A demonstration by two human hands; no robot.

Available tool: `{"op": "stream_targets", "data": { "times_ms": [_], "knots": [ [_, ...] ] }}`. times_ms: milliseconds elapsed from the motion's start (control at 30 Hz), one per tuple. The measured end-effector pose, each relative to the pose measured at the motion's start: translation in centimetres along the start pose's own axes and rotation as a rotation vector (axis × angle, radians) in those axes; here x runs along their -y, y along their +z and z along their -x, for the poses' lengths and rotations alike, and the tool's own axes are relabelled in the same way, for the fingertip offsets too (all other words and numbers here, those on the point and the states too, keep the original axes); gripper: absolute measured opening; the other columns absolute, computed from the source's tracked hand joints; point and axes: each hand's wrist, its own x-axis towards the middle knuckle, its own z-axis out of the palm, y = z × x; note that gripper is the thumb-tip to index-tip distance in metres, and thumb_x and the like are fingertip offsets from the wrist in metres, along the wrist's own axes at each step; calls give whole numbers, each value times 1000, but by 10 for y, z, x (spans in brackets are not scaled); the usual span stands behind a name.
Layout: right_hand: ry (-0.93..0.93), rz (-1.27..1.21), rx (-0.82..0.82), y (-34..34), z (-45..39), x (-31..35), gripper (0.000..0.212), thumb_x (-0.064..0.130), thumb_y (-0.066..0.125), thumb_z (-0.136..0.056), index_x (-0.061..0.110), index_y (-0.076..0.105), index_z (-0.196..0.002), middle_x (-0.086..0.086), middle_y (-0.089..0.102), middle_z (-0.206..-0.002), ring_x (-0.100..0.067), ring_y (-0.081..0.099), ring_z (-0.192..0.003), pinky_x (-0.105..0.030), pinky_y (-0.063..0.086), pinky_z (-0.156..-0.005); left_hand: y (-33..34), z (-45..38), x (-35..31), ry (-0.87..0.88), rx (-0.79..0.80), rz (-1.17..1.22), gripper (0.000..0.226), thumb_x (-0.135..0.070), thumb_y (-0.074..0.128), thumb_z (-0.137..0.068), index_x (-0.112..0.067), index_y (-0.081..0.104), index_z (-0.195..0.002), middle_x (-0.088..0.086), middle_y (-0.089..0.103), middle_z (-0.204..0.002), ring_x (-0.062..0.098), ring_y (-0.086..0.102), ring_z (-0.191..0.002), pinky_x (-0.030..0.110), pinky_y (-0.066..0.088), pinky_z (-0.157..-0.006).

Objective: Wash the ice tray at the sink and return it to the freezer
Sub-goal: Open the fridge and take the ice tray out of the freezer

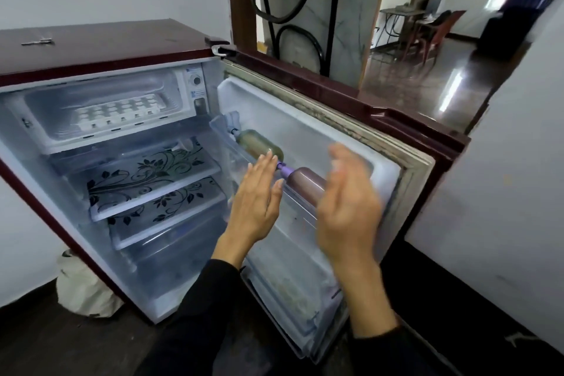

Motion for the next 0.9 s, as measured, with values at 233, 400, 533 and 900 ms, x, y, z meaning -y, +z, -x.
{"op": "stream_targets", "data": {
  "times_ms": [233,400,533,900],
  "knots": [
    [31,557,399,51,37,-43,56,36,20,-101,4,42,-141,-12,41,-149,-22,36,-140,-35,16,-119,35,-24,14,156,108,-74,69,-47,8,-101,-2,29,-149,11,25,-158,21,15,-149,36,10,-122],
    [28,701,395,54,31,-67,56,37,23,-101,5,41,-143,-12,38,-151,-23,32,-142,-36,10,-118,49,-31,12,224,92,-19,58,-34,23,-101,-3,22,-150,11,20,-159,21,12,-149,37,11,-121],
    [32,784,412,55,35,-81,58,39,21,-101,7,28,-149,-10,24,-157,-21,17,-147,-40,9,-119,64,-36,12,256,74,-21,58,-31,26,-101,-3,18,-151,10,15,-160,20,7,-149,39,10,-122],
    [21,817,438,50,16,-128,60,40,19,-102,5,21,-151,-10,18,-159,-20,13,-147,-38,3,-121,97,-58,-4,267,77,-78,62,-37,25,-101,-3,15,-151,14,13,-161,25,6,-150,39,3,-122]
  ]
}}
